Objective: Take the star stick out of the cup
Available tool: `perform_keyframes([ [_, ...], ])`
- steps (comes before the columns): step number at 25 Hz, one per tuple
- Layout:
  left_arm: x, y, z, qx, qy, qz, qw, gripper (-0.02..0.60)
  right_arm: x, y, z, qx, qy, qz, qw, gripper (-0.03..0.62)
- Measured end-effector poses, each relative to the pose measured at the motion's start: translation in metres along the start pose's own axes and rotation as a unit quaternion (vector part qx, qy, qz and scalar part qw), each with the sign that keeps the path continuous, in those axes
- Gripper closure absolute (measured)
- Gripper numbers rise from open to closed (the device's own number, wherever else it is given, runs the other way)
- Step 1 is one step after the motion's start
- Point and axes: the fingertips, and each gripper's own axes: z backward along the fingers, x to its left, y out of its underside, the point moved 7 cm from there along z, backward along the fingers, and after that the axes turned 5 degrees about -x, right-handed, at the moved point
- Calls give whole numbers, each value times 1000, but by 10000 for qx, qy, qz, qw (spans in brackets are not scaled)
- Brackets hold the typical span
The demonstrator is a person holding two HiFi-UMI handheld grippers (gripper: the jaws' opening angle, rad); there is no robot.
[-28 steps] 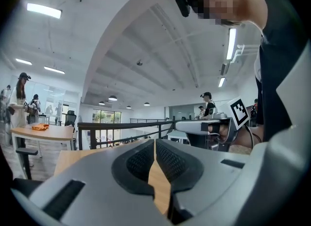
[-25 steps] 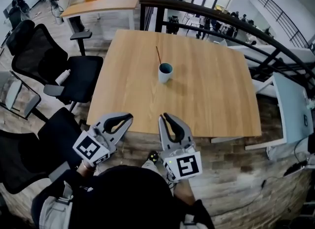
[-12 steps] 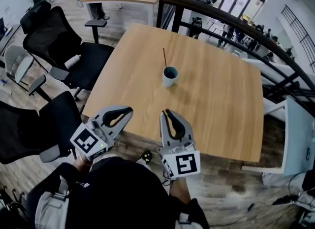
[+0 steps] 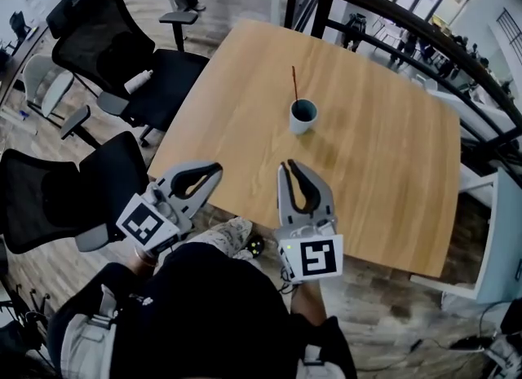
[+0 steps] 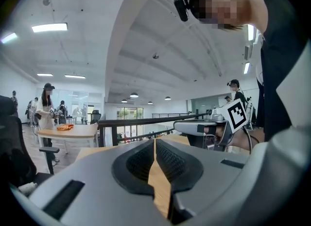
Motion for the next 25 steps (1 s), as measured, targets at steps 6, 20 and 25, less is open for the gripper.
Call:
perform_keyframes([
  [6, 31, 0, -41, -221, 268, -11, 9994, 558, -24, -2, -26, 112, 217, 282, 9993, 569],
  [20, 85, 8, -110, -374, 641, 123, 9972, 558, -71, 12, -81, 480, 432, 820, 9945, 569],
  [25, 100, 20, -128, -298, 676, 280, 9969, 558, -86, 26, -100, 633, 435, 716, 9945, 569],
])
